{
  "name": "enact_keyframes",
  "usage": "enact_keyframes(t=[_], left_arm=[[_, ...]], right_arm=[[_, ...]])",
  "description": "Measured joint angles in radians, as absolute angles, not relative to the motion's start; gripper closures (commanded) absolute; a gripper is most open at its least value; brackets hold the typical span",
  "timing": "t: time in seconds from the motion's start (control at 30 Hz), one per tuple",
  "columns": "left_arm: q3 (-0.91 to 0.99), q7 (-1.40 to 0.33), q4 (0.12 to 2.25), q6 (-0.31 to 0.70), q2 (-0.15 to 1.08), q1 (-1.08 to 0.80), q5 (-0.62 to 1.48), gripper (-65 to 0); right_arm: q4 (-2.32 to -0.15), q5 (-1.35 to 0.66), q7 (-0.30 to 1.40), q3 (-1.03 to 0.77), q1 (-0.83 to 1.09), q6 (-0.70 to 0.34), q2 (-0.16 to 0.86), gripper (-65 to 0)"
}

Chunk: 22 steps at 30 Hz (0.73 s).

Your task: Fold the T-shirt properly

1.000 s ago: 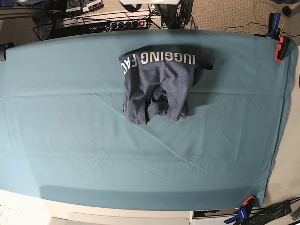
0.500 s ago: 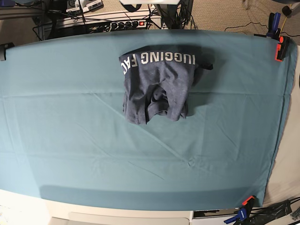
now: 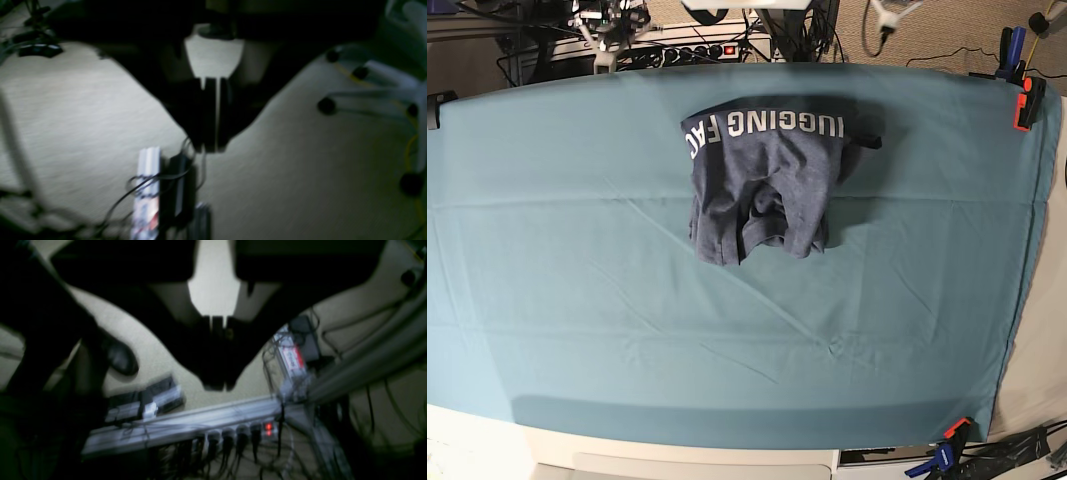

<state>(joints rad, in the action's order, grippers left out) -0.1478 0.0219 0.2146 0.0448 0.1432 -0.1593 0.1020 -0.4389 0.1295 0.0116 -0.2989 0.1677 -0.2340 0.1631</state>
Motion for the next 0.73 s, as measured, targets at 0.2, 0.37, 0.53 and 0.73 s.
enact_keyframes(t=[0.2,0.37,0.53,0.73], left_arm=[[-0.148,0.036,0.209,0.056,0.109,-0.117,0.115,0.0],[-0.148,0.004,0.209,0.101,0.086,-0.118,0.216,0.0],[-0.148,0.006,0.210,0.098,0.040,-0.118,0.222,0.0],[-0.148,-0.015,0.229,0.097,0.036,-0.113,0.222,0.0]], right_arm=[[-0.437,0.135,-0.030,-0.299,0.101,-0.293,0.159,0.0],[-0.439,0.134,0.053,-0.299,0.059,-0.296,0.158,0.0],[-0.438,0.208,0.116,-0.299,0.107,-0.296,0.147,0.0],[-0.437,0.209,0.138,-0.299,0.158,-0.293,0.147,0.0]])
